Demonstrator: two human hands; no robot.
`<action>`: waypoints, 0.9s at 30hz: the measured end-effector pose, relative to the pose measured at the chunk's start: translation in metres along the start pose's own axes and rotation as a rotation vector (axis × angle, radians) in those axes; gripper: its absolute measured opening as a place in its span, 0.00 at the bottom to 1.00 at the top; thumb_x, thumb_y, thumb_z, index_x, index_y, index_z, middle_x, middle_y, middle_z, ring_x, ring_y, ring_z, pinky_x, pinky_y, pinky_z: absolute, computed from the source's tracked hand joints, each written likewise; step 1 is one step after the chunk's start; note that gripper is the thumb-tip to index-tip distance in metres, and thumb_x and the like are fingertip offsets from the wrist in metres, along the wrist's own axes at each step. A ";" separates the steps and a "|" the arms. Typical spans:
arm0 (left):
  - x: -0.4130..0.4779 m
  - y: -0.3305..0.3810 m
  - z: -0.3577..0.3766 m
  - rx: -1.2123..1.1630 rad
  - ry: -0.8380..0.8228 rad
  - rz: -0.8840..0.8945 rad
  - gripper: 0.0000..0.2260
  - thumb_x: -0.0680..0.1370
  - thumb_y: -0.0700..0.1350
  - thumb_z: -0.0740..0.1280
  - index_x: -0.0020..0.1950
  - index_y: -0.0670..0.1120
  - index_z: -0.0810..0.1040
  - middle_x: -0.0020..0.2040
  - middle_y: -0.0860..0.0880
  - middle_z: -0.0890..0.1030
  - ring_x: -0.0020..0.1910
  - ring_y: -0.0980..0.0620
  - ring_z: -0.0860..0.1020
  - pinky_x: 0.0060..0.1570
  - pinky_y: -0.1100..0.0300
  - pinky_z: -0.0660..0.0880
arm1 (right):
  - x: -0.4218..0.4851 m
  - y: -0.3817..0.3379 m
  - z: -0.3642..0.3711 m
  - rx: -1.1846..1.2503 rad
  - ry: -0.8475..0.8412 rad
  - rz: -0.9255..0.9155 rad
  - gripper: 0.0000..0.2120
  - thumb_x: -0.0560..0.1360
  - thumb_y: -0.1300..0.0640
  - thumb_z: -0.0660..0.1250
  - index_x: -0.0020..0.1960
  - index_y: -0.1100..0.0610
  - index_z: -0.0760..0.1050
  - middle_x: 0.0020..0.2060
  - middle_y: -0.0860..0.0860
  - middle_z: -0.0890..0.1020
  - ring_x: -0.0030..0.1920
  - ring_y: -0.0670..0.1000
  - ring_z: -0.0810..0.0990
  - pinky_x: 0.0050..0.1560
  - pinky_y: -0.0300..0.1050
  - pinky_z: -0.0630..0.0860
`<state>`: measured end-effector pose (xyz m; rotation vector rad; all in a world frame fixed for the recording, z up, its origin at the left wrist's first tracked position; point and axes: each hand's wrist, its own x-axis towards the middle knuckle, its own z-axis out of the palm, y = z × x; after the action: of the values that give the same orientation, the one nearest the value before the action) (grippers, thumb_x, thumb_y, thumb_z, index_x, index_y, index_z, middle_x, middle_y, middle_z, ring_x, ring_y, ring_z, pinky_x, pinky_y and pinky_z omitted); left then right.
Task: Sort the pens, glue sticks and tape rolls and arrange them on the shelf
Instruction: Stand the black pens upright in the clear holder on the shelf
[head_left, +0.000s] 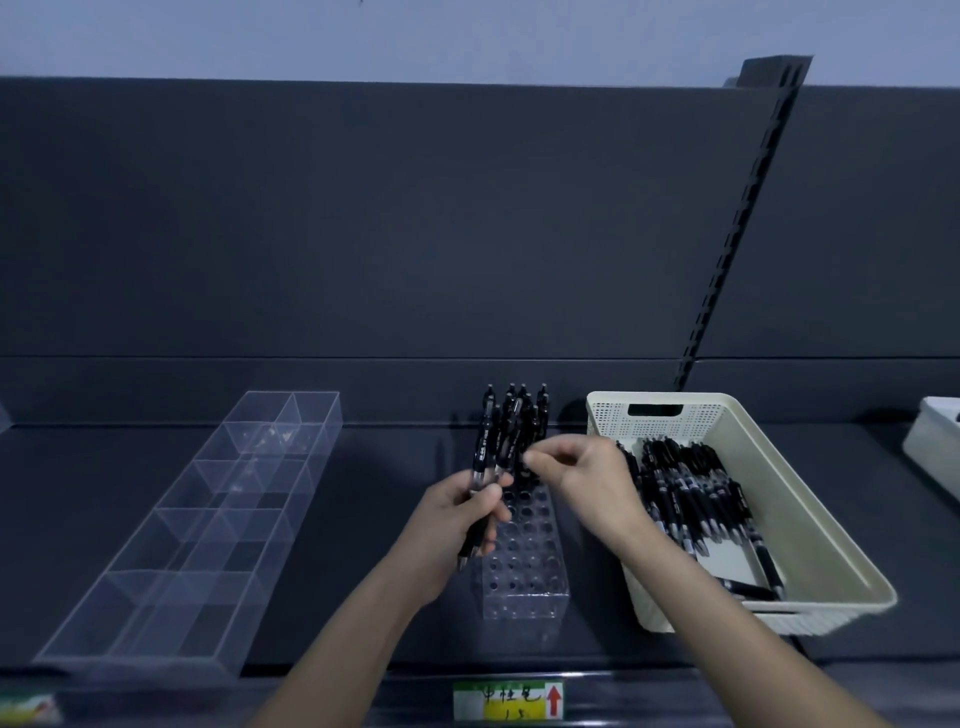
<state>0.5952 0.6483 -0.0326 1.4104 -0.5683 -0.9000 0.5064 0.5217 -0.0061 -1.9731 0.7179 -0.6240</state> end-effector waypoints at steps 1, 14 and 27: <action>0.001 0.001 0.003 0.007 -0.015 0.005 0.07 0.79 0.38 0.60 0.52 0.43 0.78 0.34 0.49 0.78 0.28 0.56 0.72 0.31 0.62 0.71 | -0.001 -0.004 -0.001 0.067 -0.056 0.008 0.05 0.72 0.59 0.70 0.38 0.54 0.82 0.31 0.42 0.80 0.34 0.39 0.78 0.40 0.29 0.72; 0.003 -0.003 -0.002 0.266 0.171 -0.004 0.06 0.81 0.46 0.57 0.46 0.48 0.70 0.28 0.53 0.64 0.26 0.57 0.61 0.26 0.64 0.60 | 0.022 0.014 -0.031 -0.062 0.177 0.068 0.09 0.75 0.59 0.66 0.36 0.57 0.74 0.35 0.57 0.82 0.41 0.58 0.82 0.49 0.58 0.78; 0.000 -0.010 -0.011 0.146 0.234 0.061 0.07 0.80 0.37 0.57 0.45 0.47 0.70 0.40 0.48 0.73 0.39 0.54 0.73 0.43 0.60 0.76 | 0.028 0.024 0.009 -0.468 0.023 0.046 0.07 0.77 0.59 0.63 0.48 0.63 0.75 0.40 0.56 0.80 0.42 0.56 0.78 0.40 0.37 0.65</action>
<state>0.6024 0.6557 -0.0438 1.5963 -0.5043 -0.6442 0.5266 0.4978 -0.0273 -2.3688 0.9899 -0.4802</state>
